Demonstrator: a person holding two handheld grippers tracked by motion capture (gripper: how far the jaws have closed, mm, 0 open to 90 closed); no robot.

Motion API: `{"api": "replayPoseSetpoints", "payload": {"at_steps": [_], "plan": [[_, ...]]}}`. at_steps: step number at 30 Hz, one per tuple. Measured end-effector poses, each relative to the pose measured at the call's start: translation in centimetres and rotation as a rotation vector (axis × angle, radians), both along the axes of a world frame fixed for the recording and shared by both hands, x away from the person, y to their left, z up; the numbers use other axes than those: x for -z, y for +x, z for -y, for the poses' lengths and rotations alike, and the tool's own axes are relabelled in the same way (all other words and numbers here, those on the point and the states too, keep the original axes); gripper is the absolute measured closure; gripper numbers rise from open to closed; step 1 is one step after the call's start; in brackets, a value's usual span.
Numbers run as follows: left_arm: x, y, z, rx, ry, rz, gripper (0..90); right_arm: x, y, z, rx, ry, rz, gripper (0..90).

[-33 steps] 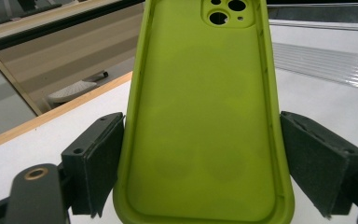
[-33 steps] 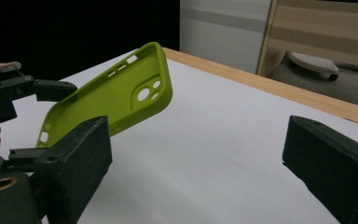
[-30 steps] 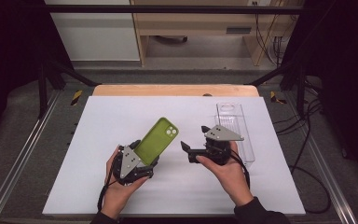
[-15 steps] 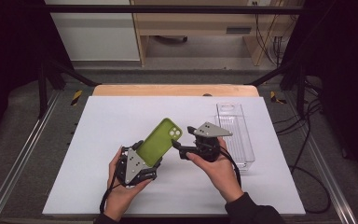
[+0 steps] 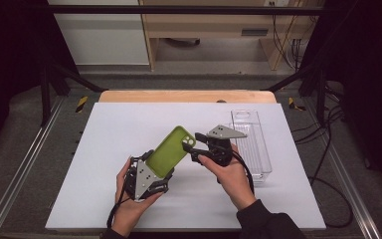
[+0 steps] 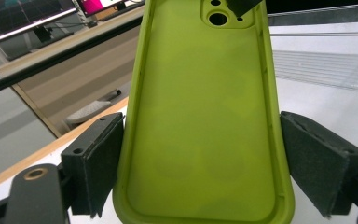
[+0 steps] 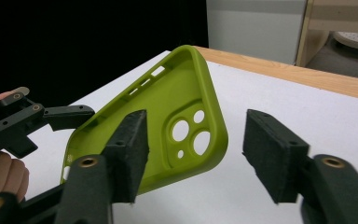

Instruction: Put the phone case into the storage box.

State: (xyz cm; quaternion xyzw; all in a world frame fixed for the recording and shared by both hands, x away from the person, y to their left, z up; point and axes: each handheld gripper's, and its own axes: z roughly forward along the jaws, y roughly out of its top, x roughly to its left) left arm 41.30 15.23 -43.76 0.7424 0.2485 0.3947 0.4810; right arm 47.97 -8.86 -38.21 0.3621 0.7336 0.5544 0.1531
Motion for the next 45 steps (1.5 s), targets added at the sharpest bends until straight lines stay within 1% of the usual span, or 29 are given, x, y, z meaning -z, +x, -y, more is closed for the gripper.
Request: {"api": "replayPoseSetpoints", "payload": {"at_steps": [4,8,13,15,18,29,31,36,45], "plan": [[-0.14,-0.1,-0.09,-0.005,-0.01,0.009,16.0,0.14,0.24,0.08,-0.01,0.024,-0.016,48.6],[-0.1,-0.15,0.01,-0.007,-0.006,0.01,16.0,0.23,0.34,0.11,-0.02,0.053,-0.033,53.1],[-0.07,-0.26,0.23,-0.012,-0.005,0.012,16.0,0.33,0.28,0.07,-0.033,0.076,-0.04,58.8],[-0.02,-0.27,0.27,-0.014,-0.007,0.011,16.0,0.35,0.21,0.06,-0.026,0.073,-0.034,60.9],[0.08,-0.25,0.35,-0.017,-0.007,0.008,16.0,0.37,0.14,0.21,-0.02,0.086,-0.033,64.4],[0.33,-0.21,0.57,-0.03,-0.004,0.004,15.9,0.28,-0.26,0.17,-0.004,0.108,-0.03,67.3],[0.35,-0.17,0.54,-0.032,0.0,0.003,16.0,0.24,-0.28,0.16,-0.003,0.107,-0.03,67.6],[0.46,-0.11,0.54,-0.032,-0.008,0.0,15.9,0.18,-0.33,0.07,-0.002,0.107,-0.03,68.0],[0.52,-0.08,0.48,-0.037,-0.003,0.001,15.9,-0.11,-0.42,0.21,-0.001,0.107,-0.027,68.5]]}}
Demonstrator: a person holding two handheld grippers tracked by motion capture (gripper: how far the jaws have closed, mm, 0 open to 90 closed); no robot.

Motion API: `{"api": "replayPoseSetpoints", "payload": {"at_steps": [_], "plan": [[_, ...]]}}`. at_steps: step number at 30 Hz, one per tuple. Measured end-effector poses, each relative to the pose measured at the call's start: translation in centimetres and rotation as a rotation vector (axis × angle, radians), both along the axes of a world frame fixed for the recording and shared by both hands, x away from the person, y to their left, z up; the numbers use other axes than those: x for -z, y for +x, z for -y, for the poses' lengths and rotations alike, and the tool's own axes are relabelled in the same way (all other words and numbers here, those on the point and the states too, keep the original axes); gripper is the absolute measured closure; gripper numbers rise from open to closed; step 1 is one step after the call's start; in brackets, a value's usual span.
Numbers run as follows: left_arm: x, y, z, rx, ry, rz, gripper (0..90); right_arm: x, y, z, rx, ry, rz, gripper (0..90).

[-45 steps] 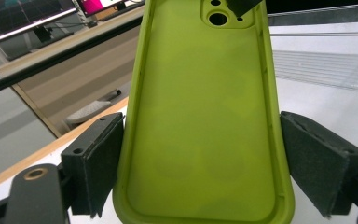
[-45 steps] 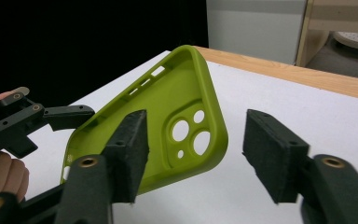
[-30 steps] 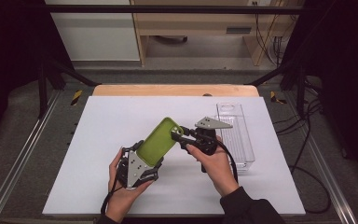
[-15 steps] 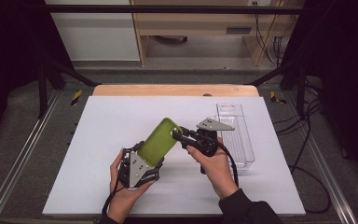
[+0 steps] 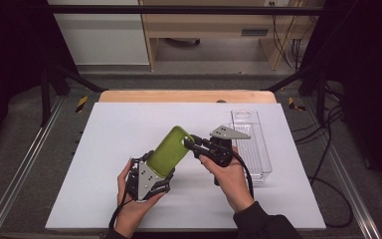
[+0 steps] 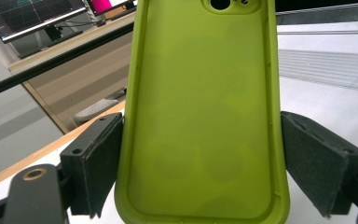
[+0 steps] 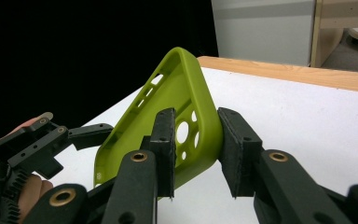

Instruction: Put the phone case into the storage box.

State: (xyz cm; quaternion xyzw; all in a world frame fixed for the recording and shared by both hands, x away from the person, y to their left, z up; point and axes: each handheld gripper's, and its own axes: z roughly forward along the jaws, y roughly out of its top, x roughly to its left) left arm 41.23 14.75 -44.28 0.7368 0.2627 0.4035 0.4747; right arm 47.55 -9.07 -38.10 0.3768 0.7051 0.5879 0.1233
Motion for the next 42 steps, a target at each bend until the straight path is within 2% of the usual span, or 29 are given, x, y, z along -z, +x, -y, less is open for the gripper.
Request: {"api": "replayPoseSetpoints", "payload": {"at_steps": [9,14,18,22,31,39,42], "plan": [[0.0,0.0,0.0,-0.002,-0.005,-0.005,15.9,0.0,0.0,0.0,0.006,-0.001,0.001,70.7],[0.3,0.2,-0.1,0.005,-0.015,-0.027,15.8,0.0,0.0,0.0,0.002,0.004,-0.004,73.4],[0.7,0.5,0.0,0.0,-0.017,-0.042,15.8,0.0,-0.1,-0.2,0.001,-0.01,-0.003,75.8],[1.1,0.7,0.2,0.001,-0.045,-0.055,15.7,0.0,0.1,-0.3,0.014,-0.012,-0.006,76.3],[1.6,1.1,-0.1,-0.002,-0.081,-0.083,15.4,-0.4,0.0,-1.2,0.019,-0.058,0.025,76.6],[1.6,1.3,-0.7,-0.007,-0.114,-0.088,15.0,-1.1,-0.2,-2.3,0.018,-0.096,0.051,76.7],[1.7,1.6,-0.9,0.016,-0.134,-0.099,14.9,-1.1,0.0,-2.5,0.025,-0.103,0.055,76.8]]}}
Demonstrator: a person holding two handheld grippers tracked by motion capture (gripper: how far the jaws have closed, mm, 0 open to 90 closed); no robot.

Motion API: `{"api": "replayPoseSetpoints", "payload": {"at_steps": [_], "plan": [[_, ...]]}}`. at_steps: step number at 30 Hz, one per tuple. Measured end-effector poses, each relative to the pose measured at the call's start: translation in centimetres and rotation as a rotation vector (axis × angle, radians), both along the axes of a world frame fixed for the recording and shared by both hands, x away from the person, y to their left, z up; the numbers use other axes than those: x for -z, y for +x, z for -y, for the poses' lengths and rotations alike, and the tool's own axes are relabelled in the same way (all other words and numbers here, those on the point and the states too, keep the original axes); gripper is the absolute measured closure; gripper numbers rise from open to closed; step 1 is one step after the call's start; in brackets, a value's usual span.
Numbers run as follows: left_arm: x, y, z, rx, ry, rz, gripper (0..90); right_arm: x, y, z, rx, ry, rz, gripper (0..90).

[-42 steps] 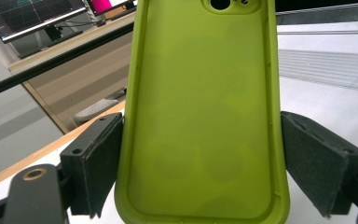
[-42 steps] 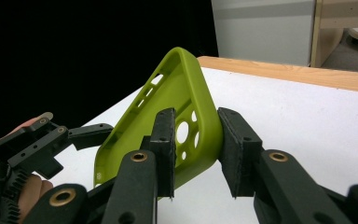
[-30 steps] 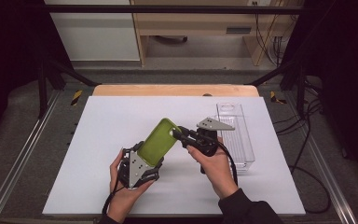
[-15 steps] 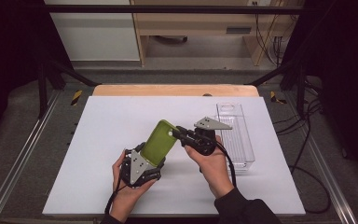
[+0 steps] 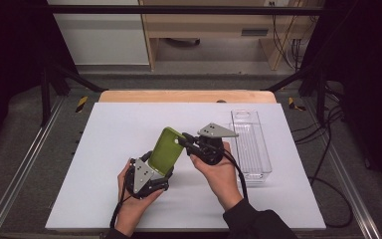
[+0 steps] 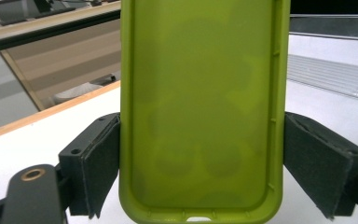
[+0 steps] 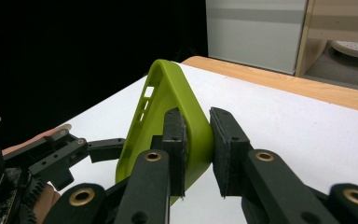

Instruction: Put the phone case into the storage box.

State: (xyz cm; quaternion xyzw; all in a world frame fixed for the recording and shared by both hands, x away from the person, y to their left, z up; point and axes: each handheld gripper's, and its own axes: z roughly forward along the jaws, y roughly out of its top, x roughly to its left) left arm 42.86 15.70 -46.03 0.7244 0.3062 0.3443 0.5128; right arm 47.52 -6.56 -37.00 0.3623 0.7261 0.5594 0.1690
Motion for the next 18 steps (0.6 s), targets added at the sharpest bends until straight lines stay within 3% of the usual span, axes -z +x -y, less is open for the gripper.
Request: {"api": "replayPoseSetpoints", "payload": {"at_steps": [5,11,14,18], "plan": [[-0.2,0.3,-0.8,0.027,-0.07,-0.021,14.9,0.0,0.6,0.4,0.025,-0.001,-0.003,76.7],[-0.3,0.1,-1.1,0.045,-0.095,-0.029,13.7,-0.6,1.4,1.9,0.068,0.008,0.008,76.7],[-0.6,0.1,-1.4,0.058,-0.096,-0.035,11.1,-0.9,1.8,3.0,0.065,-0.025,0.024,76.7],[-0.7,0.2,-2.4,0.051,-0.142,-0.059,5.9,-1.2,2.4,4.5,0.062,-0.053,0.035,76.7]]}}
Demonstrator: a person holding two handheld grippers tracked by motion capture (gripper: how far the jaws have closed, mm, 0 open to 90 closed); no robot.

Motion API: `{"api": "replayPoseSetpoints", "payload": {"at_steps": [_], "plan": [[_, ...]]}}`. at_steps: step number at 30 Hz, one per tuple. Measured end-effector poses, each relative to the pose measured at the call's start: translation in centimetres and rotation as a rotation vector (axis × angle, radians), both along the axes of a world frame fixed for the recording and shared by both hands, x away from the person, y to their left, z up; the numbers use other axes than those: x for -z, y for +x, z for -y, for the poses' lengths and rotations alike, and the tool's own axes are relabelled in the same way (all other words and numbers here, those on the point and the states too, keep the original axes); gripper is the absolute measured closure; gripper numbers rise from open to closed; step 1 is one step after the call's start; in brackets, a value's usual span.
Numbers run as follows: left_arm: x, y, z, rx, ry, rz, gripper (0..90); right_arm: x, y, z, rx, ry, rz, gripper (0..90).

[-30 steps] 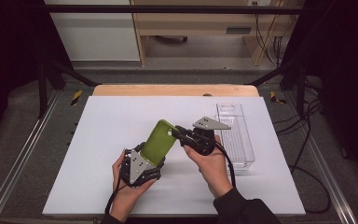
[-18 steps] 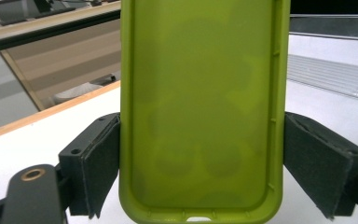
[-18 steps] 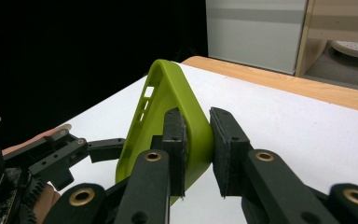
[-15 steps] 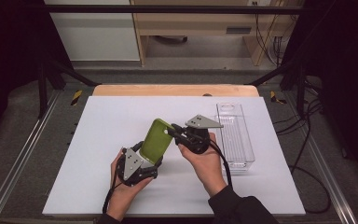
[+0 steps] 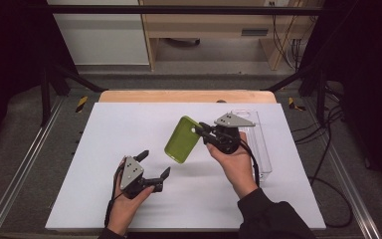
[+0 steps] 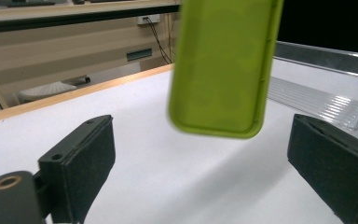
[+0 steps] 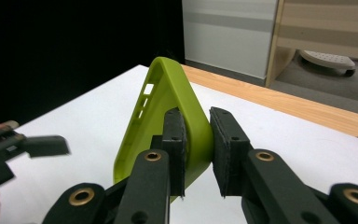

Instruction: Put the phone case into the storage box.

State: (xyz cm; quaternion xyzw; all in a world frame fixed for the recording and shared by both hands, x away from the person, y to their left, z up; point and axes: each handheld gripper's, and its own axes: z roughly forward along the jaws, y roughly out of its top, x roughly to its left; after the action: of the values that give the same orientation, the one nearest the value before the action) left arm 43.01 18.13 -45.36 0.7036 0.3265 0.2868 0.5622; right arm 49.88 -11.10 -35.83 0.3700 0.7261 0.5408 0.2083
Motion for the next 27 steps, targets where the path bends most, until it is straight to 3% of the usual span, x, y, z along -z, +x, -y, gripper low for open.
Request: {"api": "replayPoseSetpoints", "payload": {"at_steps": [3,14,18,27], "plan": [[0.0,-0.3,-1.2,-0.022,-0.024,-0.014,5.2,-0.1,0.4,1.1,0.013,-0.006,0.005,76.7],[0.0,-1.0,-5.6,-0.078,-0.07,-0.006,3.8,-0.9,1.4,4.0,0.015,-0.019,0.001,76.7],[0.2,-0.6,-6.0,-0.102,-0.094,-0.022,3.9,-1.4,2.1,4.9,0.021,-0.004,0.002,76.7],[0.4,-0.4,-5.9,-0.106,-0.079,-0.007,4.1,-3.8,3.7,7.2,0.044,-0.061,0.023,76.7]]}}
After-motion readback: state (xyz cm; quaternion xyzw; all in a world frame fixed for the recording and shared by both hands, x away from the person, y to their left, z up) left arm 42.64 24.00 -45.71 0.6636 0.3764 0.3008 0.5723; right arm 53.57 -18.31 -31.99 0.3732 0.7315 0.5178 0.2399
